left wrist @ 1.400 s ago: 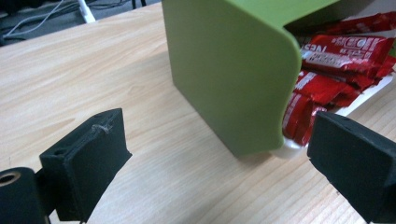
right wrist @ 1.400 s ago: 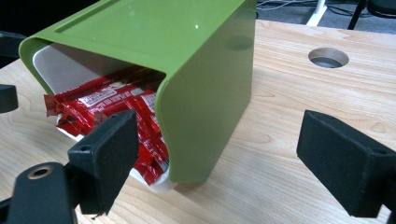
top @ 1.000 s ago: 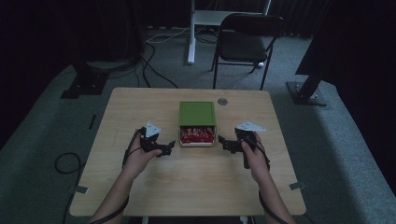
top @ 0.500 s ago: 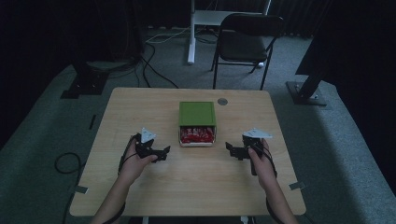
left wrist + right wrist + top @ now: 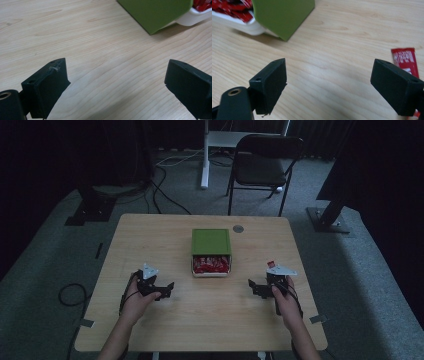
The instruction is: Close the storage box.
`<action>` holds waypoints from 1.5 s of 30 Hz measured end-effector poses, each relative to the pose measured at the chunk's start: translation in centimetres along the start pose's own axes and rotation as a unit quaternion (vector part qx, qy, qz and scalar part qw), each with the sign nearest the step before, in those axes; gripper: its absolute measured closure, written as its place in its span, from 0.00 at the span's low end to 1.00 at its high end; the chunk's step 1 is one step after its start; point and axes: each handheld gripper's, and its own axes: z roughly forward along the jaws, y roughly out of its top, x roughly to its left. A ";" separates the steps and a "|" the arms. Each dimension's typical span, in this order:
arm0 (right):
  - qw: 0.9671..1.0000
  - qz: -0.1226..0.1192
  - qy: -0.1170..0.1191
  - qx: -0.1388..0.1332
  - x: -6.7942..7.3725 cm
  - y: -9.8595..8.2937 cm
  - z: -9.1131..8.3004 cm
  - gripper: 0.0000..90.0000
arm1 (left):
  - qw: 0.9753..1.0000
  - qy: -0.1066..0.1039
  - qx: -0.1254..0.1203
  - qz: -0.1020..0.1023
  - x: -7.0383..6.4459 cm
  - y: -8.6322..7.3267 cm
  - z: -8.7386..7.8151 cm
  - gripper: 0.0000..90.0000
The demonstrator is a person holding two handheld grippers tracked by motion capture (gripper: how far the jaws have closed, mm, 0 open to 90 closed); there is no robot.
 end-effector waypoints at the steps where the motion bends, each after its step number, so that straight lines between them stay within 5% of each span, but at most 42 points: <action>1: 1.000 -0.001 -0.002 0.002 -0.1 -0.2 -0.1 0.14 | 1.000 0.003 0.001 -0.001 0.1 -0.2 -0.1 0.06; 17: 0.999 0.018 -0.024 0.013 -1.7 -3.4 -1.8 0.14 | 0.999 0.023 0.007 -0.023 1.4 -2.5 -1.5 0.06; 24: 0.998 0.036 -0.047 0.003 -2.6 -4.6 -3.5 0.14 | 0.999 0.035 0.013 -0.039 2.3 -3.9 -2.2 0.06; 33: 0.996 0.045 -0.076 0.025 -4.2 -6.0 -4.3 0.15 | 0.997 0.047 0.021 -0.056 3.1 -4.9 -2.9 0.06; 45: 0.993 0.061 -0.088 0.040 -5.0 -7.2 -4.9 0.15 | 0.992 0.081 0.047 -0.080 4.1 -5.9 -3.4 0.06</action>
